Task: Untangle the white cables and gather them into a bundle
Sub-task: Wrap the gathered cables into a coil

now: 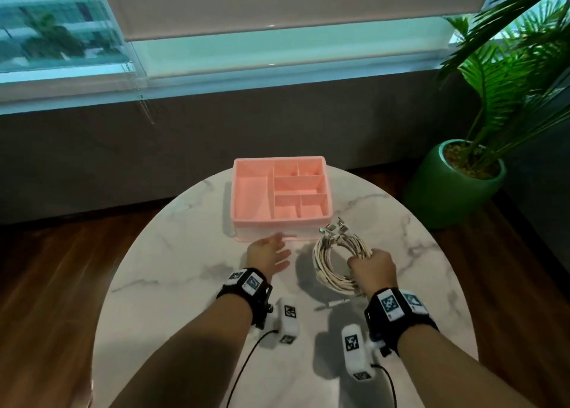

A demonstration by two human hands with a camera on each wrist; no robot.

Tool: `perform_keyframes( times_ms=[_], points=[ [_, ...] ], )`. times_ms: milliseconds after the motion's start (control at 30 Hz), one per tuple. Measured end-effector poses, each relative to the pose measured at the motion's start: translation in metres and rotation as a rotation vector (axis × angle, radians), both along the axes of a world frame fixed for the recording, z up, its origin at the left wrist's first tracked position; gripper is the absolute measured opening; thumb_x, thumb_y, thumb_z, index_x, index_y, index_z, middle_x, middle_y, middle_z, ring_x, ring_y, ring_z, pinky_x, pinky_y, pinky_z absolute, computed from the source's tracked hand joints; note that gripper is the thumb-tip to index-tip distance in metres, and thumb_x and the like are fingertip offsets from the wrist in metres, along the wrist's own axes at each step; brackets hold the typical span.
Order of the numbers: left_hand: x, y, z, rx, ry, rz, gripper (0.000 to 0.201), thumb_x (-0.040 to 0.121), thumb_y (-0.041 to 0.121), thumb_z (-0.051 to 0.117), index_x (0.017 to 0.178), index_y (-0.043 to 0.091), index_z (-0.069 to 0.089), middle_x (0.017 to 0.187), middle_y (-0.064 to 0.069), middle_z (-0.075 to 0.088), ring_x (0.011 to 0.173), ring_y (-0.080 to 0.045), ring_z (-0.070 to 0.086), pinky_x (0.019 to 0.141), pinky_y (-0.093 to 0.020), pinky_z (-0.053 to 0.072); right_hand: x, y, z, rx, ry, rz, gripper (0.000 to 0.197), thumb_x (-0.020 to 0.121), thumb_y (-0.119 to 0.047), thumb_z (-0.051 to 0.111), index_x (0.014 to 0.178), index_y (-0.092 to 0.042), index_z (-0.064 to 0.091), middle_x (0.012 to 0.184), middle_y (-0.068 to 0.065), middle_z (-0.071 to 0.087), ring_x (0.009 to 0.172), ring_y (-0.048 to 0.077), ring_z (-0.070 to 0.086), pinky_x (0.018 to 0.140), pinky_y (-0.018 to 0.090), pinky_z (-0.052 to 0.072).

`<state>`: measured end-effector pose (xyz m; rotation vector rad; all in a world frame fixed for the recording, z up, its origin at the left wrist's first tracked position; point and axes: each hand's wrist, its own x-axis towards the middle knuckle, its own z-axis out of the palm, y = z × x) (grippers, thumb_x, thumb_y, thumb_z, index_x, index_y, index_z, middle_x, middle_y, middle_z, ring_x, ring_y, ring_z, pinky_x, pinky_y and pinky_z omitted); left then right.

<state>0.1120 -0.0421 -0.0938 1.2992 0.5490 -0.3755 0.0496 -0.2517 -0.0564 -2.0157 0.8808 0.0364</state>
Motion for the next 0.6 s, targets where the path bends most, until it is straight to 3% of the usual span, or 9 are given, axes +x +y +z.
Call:
perform_keyframes(
  times_ms=[100,233,367,500,600],
  points=[
    [0.005,-0.007,-0.002,-0.118,0.021,0.105,0.037,0.092,0.034,0.072,0.116,0.006,0.066,0.111,-0.011,0.073,0.103,-0.030,0.071,0.084,-0.045,0.059,0.003,0.000,-0.003,0.013,0.003,-0.003,0.008,0.076,-0.014,0.067,0.073,-0.009,0.062,0.077,0.013,0.066,0.074,0.034,0.063,0.065,0.030,0.045],
    [0.006,-0.012,-0.007,-0.249,0.065,0.175,0.035,0.093,0.027,0.071,0.120,0.006,0.067,0.122,-0.015,0.069,0.111,-0.027,0.068,0.082,-0.039,0.056,0.006,-0.001,-0.008,0.017,0.018,0.000,0.010,0.076,-0.015,0.067,0.076,-0.006,0.062,0.077,0.013,0.065,0.074,0.035,0.062,0.065,0.031,0.045],
    [0.007,-0.014,-0.010,-0.289,0.076,0.180,0.046,0.095,0.029,0.069,0.133,0.004,0.060,0.126,-0.015,0.070,0.115,-0.023,0.067,0.079,-0.037,0.056,0.008,-0.002,-0.014,0.009,0.023,0.018,0.015,0.076,-0.018,0.069,0.076,-0.005,0.062,0.078,0.015,0.065,0.075,0.035,0.062,0.065,0.031,0.043],
    [0.007,-0.015,-0.012,-0.259,0.075,0.176,0.038,0.096,0.031,0.068,0.127,0.010,0.063,0.122,-0.012,0.072,0.112,-0.022,0.069,0.076,-0.036,0.055,0.005,-0.003,-0.016,0.007,0.028,0.027,0.018,0.076,-0.021,0.071,0.077,-0.005,0.063,0.078,0.014,0.066,0.075,0.035,0.062,0.065,0.031,0.045],
    [0.007,-0.017,-0.009,-0.246,0.095,0.185,0.023,0.098,0.029,0.065,0.114,0.011,0.065,0.116,-0.012,0.074,0.110,-0.022,0.071,0.078,-0.037,0.055,0.001,-0.005,-0.014,0.015,0.035,0.024,0.014,0.076,-0.018,0.069,0.082,-0.006,0.066,0.081,0.012,0.068,0.074,0.033,0.063,0.067,0.031,0.048]
  ],
)
